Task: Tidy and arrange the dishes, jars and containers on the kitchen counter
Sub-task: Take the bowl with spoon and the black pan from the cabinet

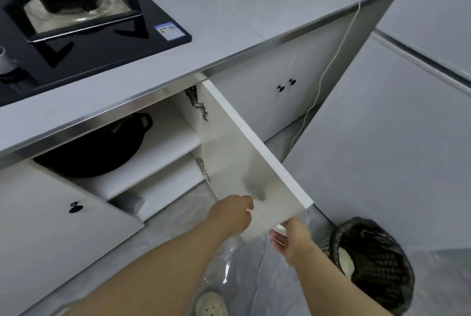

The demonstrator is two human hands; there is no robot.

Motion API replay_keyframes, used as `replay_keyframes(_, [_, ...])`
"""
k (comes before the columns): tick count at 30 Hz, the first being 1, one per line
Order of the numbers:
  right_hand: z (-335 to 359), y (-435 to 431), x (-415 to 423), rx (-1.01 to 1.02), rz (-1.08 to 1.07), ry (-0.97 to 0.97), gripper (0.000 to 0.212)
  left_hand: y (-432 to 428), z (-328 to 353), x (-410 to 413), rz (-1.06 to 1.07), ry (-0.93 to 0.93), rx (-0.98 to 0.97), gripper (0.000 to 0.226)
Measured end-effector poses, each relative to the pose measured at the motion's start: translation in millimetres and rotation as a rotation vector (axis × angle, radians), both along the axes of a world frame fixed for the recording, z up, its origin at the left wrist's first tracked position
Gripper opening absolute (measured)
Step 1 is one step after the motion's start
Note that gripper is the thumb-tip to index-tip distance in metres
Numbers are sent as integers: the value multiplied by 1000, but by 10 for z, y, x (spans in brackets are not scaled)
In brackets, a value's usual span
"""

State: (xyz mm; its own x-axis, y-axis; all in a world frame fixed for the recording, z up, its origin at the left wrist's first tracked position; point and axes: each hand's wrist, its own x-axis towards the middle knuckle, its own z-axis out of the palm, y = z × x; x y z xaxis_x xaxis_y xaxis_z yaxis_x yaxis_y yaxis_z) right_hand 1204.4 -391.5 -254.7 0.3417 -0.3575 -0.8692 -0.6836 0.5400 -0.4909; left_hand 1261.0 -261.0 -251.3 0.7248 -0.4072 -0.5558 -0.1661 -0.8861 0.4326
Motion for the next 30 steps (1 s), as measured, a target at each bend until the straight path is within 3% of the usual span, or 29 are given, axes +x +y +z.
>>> replay_keyframes(3, [-14, -105, 14, -118, 78, -25, 16, -6, -2, 35, -2, -7, 20, 35])
replay_keyframes(7, [-67, 72, 98, -53, 271, 91, 15, 194, 29, 134, 46, -24, 59, 35])
replay_keyframes(13, [32, 824, 504, -45, 607, 89, 23, 780, 260, 233, 202, -58, 52, 36])
replay_keyframes(19, [338, 1809, 892, -98, 1016, -151, 28, 1608, 517, 220, 367, -125, 137, 37])
replay_keyframes(23, [607, 2566, 954, -81, 1149, -304, 15, 2221, 620, 75, 591, -174, 142, 33])
replay_keyframes(30, [741, 3357, 1046, -121, 1394, -487, 46, 2980, 684, -406, 1145, -224, -46, 32])
